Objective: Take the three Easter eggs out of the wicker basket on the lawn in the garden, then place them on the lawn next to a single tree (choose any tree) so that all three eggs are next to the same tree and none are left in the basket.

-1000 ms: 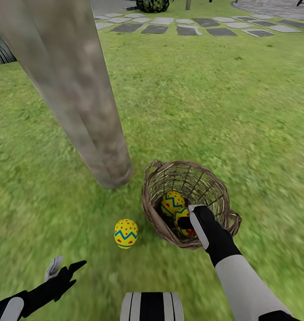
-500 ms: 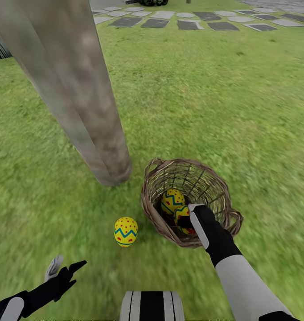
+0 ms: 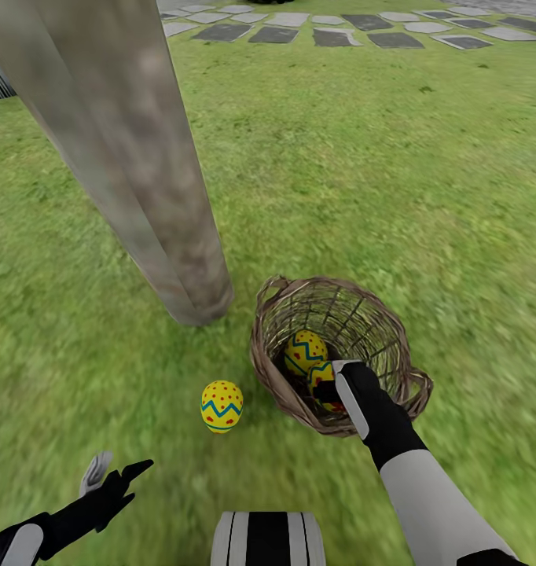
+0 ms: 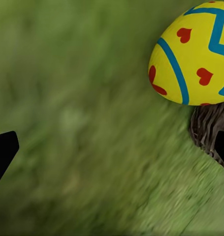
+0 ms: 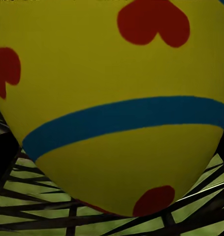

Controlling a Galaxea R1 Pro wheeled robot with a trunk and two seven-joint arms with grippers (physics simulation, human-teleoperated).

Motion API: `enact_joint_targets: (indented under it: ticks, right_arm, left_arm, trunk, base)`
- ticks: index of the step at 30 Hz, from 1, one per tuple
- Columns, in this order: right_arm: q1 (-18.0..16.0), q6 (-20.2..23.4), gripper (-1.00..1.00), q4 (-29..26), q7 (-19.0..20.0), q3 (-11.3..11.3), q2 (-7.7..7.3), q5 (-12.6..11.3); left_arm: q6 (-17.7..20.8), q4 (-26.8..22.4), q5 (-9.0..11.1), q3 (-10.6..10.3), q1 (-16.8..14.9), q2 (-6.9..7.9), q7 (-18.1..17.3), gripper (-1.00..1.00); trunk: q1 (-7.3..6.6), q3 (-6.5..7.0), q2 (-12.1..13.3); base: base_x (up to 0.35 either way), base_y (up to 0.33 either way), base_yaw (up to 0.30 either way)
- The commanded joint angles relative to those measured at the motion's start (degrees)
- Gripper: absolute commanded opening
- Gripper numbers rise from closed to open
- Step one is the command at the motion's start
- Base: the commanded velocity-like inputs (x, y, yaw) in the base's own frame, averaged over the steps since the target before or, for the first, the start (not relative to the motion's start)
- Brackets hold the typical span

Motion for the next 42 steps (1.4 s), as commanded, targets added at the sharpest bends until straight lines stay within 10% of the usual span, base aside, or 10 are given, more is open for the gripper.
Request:
enact_joint_targets:
  ticks: [1, 2, 42]
  right_arm:
    - [0.0, 0.1, 1.0, -0.1, -0.6, 0.1, -0.02, -0.5]
    - [0.0, 0.2, -1.0, -0.1, -0.6, 0.1, -0.03, -0.5]
    - [0.2, 0.8, -1.0, -1.7, -0.5, 0.3, -0.14, -0.6]
  left_arm:
    - [0.4, 0.0, -0.1, 0.1, 0.0, -0.02, -0.2, 1.0]
    - [0.4, 0.0, -0.1, 0.1, 0.0, -0.02, -0.2, 1.0]
    - [-2.0, 2.6, -0.3, 0.1, 0.1, -0.11, -0.5, 1.0]
  trunk:
    - [-0.01, -0.04, 0.0]
    - [-0.01, -0.04, 0.0]
    - [-0.19, 1.51, 0.1]
  base:
    - [0.0, 0.0, 0.0]
    - [0.0, 0.0, 0.0]
    - [0.0, 0.0, 0.0]
